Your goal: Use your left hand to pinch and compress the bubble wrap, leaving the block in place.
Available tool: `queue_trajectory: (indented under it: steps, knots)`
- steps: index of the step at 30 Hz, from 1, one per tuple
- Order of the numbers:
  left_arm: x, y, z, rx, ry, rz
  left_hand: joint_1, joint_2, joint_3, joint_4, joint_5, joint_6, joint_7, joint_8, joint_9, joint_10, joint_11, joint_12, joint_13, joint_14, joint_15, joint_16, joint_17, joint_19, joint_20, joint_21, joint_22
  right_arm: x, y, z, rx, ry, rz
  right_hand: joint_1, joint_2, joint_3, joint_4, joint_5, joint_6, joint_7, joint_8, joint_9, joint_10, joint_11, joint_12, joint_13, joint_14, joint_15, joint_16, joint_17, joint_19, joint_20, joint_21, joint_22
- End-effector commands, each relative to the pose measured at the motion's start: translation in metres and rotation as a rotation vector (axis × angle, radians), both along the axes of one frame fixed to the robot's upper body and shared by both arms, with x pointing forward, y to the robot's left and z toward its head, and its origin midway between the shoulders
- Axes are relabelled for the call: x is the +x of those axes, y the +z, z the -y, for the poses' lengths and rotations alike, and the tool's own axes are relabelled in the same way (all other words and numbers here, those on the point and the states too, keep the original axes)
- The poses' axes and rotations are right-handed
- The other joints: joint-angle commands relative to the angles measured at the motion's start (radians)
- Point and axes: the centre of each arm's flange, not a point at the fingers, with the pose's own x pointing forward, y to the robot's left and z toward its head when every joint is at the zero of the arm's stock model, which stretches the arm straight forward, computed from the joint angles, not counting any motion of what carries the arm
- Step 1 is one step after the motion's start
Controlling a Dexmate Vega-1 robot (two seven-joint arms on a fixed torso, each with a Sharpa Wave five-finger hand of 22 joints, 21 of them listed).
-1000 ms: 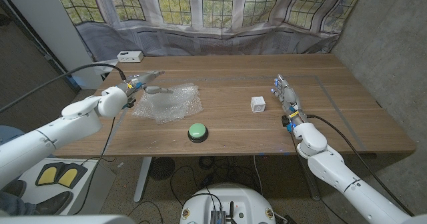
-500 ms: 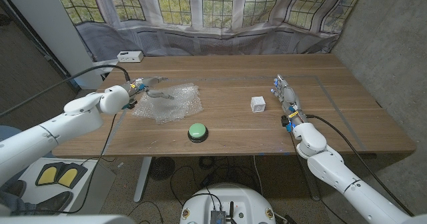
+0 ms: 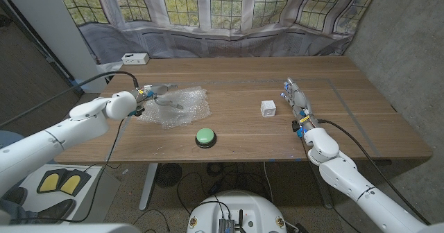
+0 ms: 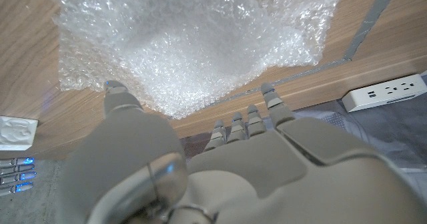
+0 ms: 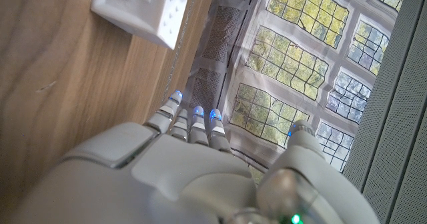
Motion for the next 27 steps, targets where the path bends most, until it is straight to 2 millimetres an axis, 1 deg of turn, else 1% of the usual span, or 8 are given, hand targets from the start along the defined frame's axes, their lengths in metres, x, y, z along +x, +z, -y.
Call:
queue_trajectory:
  steps: [1, 2, 13, 16, 17, 19, 27]
  knots:
    - [0.006, -0.013, -0.002, -0.03, 0.009, 0.02, 0.0, -0.007, -0.007, 0.001, 0.007, 0.003, -0.001, 0.007, 0.002, -0.006, -0.001, 0.005, 0.005, 0.006, 0.003, 0.003, 0.002, 0.013, 0.001, 0.006, 0.004, 0.0, 0.002, -0.002, -0.007, 0.001, -0.007, 0.005, 0.006, 0.003, -0.008, 0.003, 0.009, -0.001, 0.001, 0.002, 0.007, 0.002, -0.001, 0.001, 0.005, 0.001, 0.001, 0.003, -0.001, 0.002, -0.001, 0.004]
    - [0.006, -0.015, -0.003, -0.035, 0.009, 0.019, 0.001, -0.007, -0.007, 0.001, 0.007, 0.004, -0.001, 0.008, 0.002, -0.003, -0.005, 0.007, 0.005, 0.007, 0.003, 0.004, 0.002, 0.014, 0.001, 0.006, 0.004, 0.0, 0.002, -0.002, -0.007, 0.0, -0.008, 0.005, 0.006, 0.003, -0.008, 0.003, 0.01, -0.002, 0.001, 0.002, 0.007, 0.001, -0.001, 0.001, 0.005, 0.001, 0.001, 0.003, -0.001, 0.002, -0.001, 0.004]
    - [0.01, -0.022, -0.007, -0.006, 0.064, 0.015, 0.005, -0.006, -0.005, 0.0, 0.011, 0.012, -0.006, 0.013, 0.003, -0.002, -0.008, 0.01, 0.006, 0.009, 0.0, 0.004, 0.002, 0.02, 0.001, 0.006, 0.004, 0.003, 0.0, -0.003, -0.003, 0.002, -0.02, 0.006, 0.006, 0.003, -0.008, 0.003, 0.011, -0.002, 0.001, 0.002, 0.01, 0.001, -0.001, 0.002, 0.007, 0.002, 0.001, 0.003, -0.004, 0.005, -0.002, 0.004]
    - [0.012, -0.025, -0.007, 0.001, 0.087, 0.029, 0.007, -0.005, -0.005, -0.001, 0.013, 0.017, -0.009, 0.015, 0.003, 0.0, -0.01, 0.012, 0.006, 0.012, -0.002, 0.006, 0.002, 0.021, 0.001, 0.005, 0.003, 0.004, -0.001, -0.004, -0.003, 0.004, -0.025, 0.005, 0.006, 0.003, -0.008, 0.003, 0.012, -0.003, 0.001, 0.002, 0.014, 0.002, 0.0, 0.002, 0.008, 0.003, 0.002, 0.003, -0.005, 0.006, -0.002, 0.004]
    - [0.013, -0.026, -0.007, 0.007, 0.095, 0.031, 0.009, -0.005, -0.004, -0.001, 0.014, 0.02, -0.009, 0.016, 0.003, 0.005, -0.016, 0.015, 0.006, 0.015, -0.003, 0.007, 0.002, 0.023, 0.001, 0.005, 0.003, 0.004, -0.001, -0.004, -0.002, 0.004, -0.027, 0.005, 0.006, 0.003, -0.008, 0.003, 0.012, -0.003, 0.001, 0.002, 0.014, 0.003, 0.0, 0.002, 0.009, 0.003, 0.002, 0.003, -0.005, 0.006, -0.002, 0.004]
    - [0.014, -0.027, -0.006, 0.018, 0.106, 0.029, 0.011, -0.004, -0.003, -0.002, 0.015, 0.03, -0.013, 0.02, 0.003, 0.006, -0.018, 0.016, 0.006, 0.018, -0.005, 0.008, 0.002, 0.024, 0.001, 0.004, 0.003, 0.004, -0.001, -0.004, -0.003, 0.003, -0.032, 0.006, 0.007, 0.003, -0.008, 0.003, 0.013, -0.003, 0.001, 0.002, 0.014, 0.003, 0.0, 0.002, 0.009, 0.002, 0.002, 0.003, -0.005, 0.006, -0.002, 0.004]
    - [0.021, -0.034, -0.002, 0.033, 0.115, 0.002, 0.015, -0.002, -0.001, -0.003, 0.017, 0.035, -0.015, 0.022, 0.003, 0.012, -0.024, 0.02, 0.006, 0.022, -0.008, 0.009, 0.002, 0.025, 0.002, 0.003, 0.003, 0.005, -0.001, -0.003, 0.003, -0.001, -0.029, 0.006, 0.007, 0.003, -0.008, 0.003, 0.015, -0.003, 0.001, 0.002, 0.017, 0.003, 0.001, 0.002, 0.011, 0.003, 0.002, 0.003, -0.006, 0.008, -0.002, 0.005]
